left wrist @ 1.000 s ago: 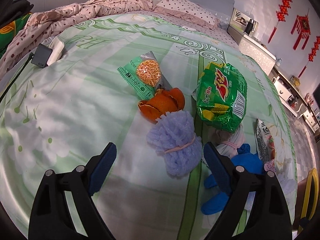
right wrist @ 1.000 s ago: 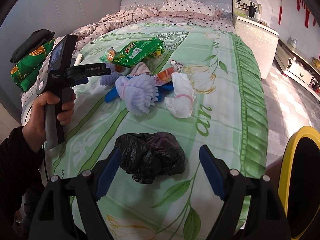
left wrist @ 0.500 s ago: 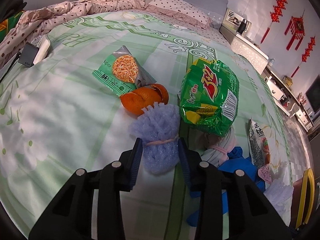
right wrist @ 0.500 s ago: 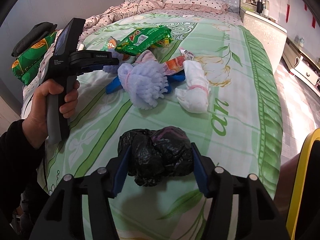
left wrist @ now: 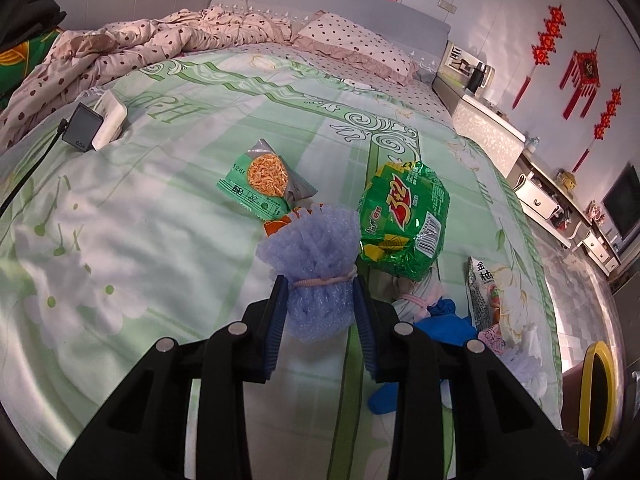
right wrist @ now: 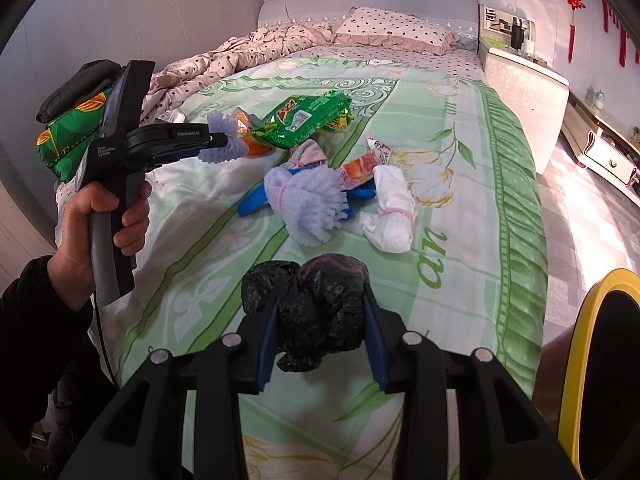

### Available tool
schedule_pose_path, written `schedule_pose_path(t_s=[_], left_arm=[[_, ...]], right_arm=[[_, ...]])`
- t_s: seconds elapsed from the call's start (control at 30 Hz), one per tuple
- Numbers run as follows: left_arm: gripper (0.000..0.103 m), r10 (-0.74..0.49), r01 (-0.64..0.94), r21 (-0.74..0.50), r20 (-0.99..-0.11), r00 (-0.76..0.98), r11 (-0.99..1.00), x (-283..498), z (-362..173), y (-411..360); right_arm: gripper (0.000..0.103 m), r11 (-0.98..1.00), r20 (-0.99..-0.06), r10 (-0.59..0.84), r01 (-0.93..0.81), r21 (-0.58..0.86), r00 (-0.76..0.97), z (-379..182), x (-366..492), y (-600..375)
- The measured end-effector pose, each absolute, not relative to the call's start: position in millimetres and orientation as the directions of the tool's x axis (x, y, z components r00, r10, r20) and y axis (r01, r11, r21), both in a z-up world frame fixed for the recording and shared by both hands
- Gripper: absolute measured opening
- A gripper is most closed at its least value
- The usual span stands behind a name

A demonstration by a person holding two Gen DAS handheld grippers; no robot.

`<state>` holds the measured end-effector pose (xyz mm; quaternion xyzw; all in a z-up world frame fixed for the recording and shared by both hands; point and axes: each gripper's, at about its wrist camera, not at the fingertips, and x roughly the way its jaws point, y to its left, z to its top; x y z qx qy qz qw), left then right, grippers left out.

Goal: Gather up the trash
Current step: 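Carry the scrubber and black bag to the yellow bin and release both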

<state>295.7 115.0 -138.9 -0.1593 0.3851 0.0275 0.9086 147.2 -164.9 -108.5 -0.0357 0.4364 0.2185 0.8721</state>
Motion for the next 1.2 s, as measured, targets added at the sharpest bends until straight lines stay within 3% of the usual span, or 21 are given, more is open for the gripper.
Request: schedule_pose_path(t_s=[0.57,1.2], left_arm=[[0.031,-0.078,-0.075,-0.223,-0.605,0.792,0.972,227.1,-45.1,75.2],[0.031,-0.254,0.171,-0.211,-0.475,0.842,0.962,174.2,50.8,-31.2]], right_arm=[[0.035,0.914,-0.63,0.384,-0.374,0.156,0.675,-11.0,103.5,-201.0],[0.035,0.96,-0.433,0.279,-0.244,0.136,0.857,94.1,62.9,-289.2]])
